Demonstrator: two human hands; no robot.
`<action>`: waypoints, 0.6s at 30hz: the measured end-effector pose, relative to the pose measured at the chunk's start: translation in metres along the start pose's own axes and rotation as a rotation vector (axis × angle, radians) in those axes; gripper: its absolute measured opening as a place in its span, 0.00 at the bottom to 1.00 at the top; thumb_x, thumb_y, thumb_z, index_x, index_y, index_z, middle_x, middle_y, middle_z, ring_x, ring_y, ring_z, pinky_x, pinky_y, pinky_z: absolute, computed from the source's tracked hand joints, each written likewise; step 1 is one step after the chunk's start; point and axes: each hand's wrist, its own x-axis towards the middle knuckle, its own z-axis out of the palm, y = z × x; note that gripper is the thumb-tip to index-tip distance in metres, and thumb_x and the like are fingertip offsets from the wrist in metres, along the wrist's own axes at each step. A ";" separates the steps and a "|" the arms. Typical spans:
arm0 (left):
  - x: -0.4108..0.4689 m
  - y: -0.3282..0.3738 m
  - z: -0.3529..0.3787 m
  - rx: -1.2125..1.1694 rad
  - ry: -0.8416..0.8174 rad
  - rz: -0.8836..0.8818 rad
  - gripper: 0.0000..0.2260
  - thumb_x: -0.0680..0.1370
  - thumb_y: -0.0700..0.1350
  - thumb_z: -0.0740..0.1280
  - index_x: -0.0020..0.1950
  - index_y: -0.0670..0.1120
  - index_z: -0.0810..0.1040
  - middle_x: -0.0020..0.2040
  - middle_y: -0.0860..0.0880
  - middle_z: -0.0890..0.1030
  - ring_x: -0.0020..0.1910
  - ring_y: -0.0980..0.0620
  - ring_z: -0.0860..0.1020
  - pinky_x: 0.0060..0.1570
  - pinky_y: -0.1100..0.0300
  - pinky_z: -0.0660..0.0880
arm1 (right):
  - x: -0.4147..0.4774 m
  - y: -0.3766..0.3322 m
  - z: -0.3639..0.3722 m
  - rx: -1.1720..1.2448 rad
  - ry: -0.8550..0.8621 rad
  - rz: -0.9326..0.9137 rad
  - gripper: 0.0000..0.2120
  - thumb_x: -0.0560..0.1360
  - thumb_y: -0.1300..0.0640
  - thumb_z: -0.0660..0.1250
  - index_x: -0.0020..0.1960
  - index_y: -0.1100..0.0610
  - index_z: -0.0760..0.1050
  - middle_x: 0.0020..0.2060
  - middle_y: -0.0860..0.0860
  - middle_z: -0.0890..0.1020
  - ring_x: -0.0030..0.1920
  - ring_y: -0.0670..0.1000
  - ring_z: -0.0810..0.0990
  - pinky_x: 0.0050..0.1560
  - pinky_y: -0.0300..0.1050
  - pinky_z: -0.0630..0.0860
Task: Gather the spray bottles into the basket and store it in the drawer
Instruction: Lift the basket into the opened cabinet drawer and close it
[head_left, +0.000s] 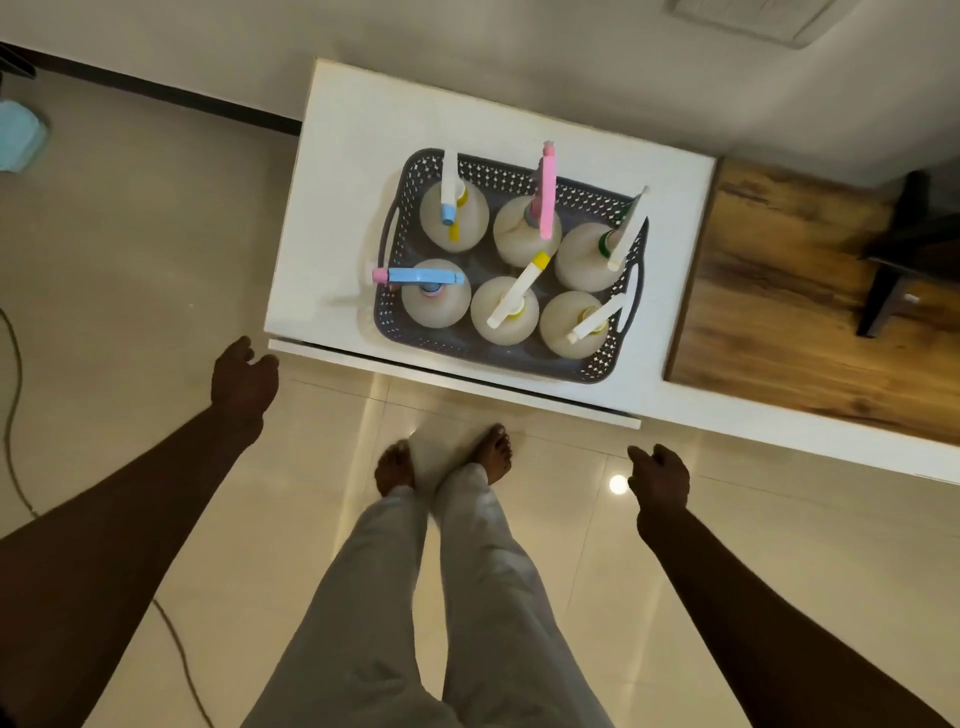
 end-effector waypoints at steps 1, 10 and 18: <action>0.006 -0.006 0.001 -0.013 -0.050 -0.045 0.20 0.83 0.41 0.68 0.74 0.40 0.74 0.70 0.42 0.77 0.70 0.44 0.75 0.71 0.53 0.70 | 0.005 0.001 0.005 -0.004 -0.033 0.000 0.30 0.81 0.56 0.70 0.80 0.59 0.66 0.75 0.58 0.73 0.72 0.63 0.75 0.75 0.59 0.71; 0.044 -0.023 0.024 0.024 0.041 0.099 0.05 0.80 0.43 0.68 0.52 0.44 0.82 0.49 0.40 0.81 0.51 0.43 0.80 0.49 0.58 0.71 | 0.022 0.000 0.048 -0.180 0.153 -0.221 0.15 0.81 0.54 0.66 0.63 0.61 0.79 0.58 0.57 0.83 0.57 0.59 0.80 0.56 0.44 0.69; 0.075 -0.047 0.033 -0.074 0.106 0.280 0.07 0.77 0.50 0.72 0.43 0.49 0.85 0.38 0.50 0.81 0.43 0.49 0.78 0.47 0.56 0.76 | 0.040 0.025 0.045 -0.340 0.222 -0.405 0.17 0.78 0.55 0.65 0.63 0.60 0.81 0.61 0.60 0.84 0.61 0.63 0.82 0.63 0.50 0.76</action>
